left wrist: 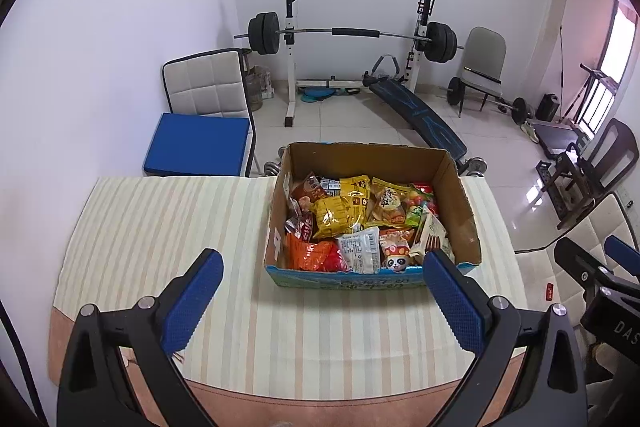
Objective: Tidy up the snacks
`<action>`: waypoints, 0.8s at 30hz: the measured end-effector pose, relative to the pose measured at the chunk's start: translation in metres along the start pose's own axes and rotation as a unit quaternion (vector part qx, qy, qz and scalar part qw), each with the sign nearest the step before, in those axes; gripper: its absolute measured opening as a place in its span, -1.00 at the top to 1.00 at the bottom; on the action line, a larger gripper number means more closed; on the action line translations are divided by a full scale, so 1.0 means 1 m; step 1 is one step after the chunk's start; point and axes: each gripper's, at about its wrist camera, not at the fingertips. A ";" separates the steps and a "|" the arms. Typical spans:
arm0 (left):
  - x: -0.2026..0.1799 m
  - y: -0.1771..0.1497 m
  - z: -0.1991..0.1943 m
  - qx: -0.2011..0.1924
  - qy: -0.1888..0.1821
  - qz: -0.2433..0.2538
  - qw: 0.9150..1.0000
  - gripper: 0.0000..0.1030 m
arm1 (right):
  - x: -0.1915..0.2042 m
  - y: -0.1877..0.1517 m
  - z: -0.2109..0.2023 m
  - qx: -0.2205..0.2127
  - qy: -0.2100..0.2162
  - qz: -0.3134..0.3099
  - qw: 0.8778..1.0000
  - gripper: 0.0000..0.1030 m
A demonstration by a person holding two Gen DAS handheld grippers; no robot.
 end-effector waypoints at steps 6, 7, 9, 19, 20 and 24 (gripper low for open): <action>0.001 -0.001 0.005 0.000 -0.001 -0.002 1.000 -0.99 | -0.002 -0.002 0.017 0.011 -0.006 0.004 1.000 -0.97; 0.000 -0.001 0.005 0.000 -0.001 -0.002 1.000 -0.99 | -0.002 -0.002 0.018 0.013 -0.006 0.004 1.000 -0.97; 0.001 -0.001 0.006 0.000 0.001 -0.001 1.000 -0.99 | -0.002 -0.003 0.021 0.014 -0.007 0.003 1.000 -0.97; -0.001 -0.001 0.016 0.011 -0.004 -0.001 1.000 -0.99 | -0.006 -0.005 0.025 0.020 -0.003 0.008 1.000 -0.97; -0.002 -0.002 0.017 0.014 -0.004 -0.001 1.000 -0.99 | -0.007 -0.005 0.026 0.021 -0.002 0.008 1.000 -0.98; -0.003 -0.004 0.019 0.018 -0.005 0.001 1.000 -0.99 | -0.007 -0.006 0.027 0.022 -0.002 0.007 1.000 -0.98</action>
Point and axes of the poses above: each gripper's, at about its wrist camera, not at the fingertips, and z roughly the way its jaws point, x to its left, y to its top, and after that the axes turned 2 degrees about x, right-handed
